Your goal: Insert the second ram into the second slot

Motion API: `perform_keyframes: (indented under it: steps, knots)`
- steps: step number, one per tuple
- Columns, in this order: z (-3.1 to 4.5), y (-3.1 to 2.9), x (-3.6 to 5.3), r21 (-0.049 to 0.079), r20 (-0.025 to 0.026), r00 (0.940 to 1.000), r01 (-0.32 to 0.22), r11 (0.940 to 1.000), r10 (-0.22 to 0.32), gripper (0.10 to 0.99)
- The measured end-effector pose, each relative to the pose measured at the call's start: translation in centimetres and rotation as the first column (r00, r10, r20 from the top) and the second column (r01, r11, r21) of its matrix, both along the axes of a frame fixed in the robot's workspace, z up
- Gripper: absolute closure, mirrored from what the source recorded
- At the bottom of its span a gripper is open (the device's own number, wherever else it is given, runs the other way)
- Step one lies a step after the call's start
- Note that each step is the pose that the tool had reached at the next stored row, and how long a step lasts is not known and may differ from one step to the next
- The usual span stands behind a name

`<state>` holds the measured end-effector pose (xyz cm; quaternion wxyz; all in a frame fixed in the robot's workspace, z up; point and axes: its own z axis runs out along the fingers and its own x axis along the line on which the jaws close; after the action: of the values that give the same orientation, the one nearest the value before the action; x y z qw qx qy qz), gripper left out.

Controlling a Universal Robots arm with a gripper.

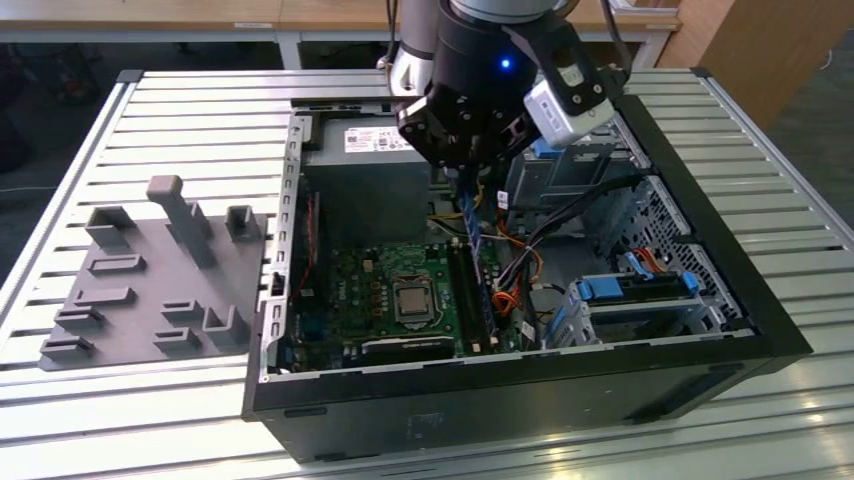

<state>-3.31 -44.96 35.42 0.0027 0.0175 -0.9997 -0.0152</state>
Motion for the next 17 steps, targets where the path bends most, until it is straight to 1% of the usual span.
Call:
perform_keyframes:
  steps: [17]
  knots:
    - [-0.44,0.0,0.0,0.0,0.0,1.0,0.0,1.0,0.0,0.949]
